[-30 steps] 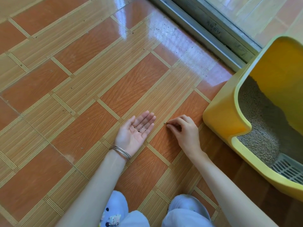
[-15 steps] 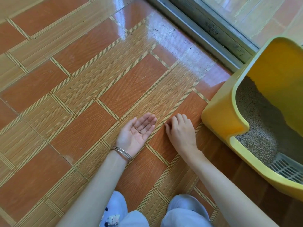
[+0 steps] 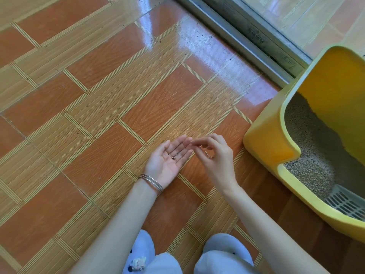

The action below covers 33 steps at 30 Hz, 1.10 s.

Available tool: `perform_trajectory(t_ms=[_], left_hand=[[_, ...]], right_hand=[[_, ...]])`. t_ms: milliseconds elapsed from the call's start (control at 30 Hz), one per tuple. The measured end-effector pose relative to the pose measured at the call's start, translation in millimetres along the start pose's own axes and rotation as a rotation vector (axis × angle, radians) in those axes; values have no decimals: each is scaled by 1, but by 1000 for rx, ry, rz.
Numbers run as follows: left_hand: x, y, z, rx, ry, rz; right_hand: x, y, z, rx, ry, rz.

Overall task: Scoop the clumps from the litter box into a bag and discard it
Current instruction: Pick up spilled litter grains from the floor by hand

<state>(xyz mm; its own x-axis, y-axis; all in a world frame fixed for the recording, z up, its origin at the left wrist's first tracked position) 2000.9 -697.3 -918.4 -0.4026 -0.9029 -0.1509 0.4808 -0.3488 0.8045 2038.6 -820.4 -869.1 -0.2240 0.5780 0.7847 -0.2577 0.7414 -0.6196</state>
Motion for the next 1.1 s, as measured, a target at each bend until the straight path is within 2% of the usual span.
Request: perform_trajectory(t_ms=[100, 267, 367, 667, 733, 867, 967, 1100], left_hand=[[-2, -2, 2, -5, 8, 26], [-5, -6, 4, -8, 5, 35], [-5, -7, 4, -15, 5, 29], [-5, -10, 3, -28, 5, 10], [-4, -10, 3, -31, 8, 6], [-2, -9, 2, -36, 16, 7], [-1, -9, 1, -46, 14, 4], [1, -8, 0, -34, -3, 43]], right_hand=[[-16, -8, -1, -56, 96, -43], [-44, -1, -7, 62, 166, 204], [-50, 6, -7, 93, 142, 318], [-45, 11, -11, 115, 50, 460], [-39, 10, -10, 95, 63, 368], [-16, 4, -4, 44, 122, -30], [-5, 9, 1, 140, 120, -101], [-21, -2, 3, 78, 184, -109]])
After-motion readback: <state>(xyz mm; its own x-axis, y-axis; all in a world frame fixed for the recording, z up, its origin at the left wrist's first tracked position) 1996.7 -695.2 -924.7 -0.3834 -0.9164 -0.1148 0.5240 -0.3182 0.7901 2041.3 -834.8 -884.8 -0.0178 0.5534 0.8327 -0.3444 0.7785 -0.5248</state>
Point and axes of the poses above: each hand's wrist, its own z-axis away from the middle knuckle, its own y-axis out of the palm, x = y × z, the point moved 4 cm from there along -z, towards the middle knuckle, and after that the axes turned 7 degrees about x, right-handed, at the moved point
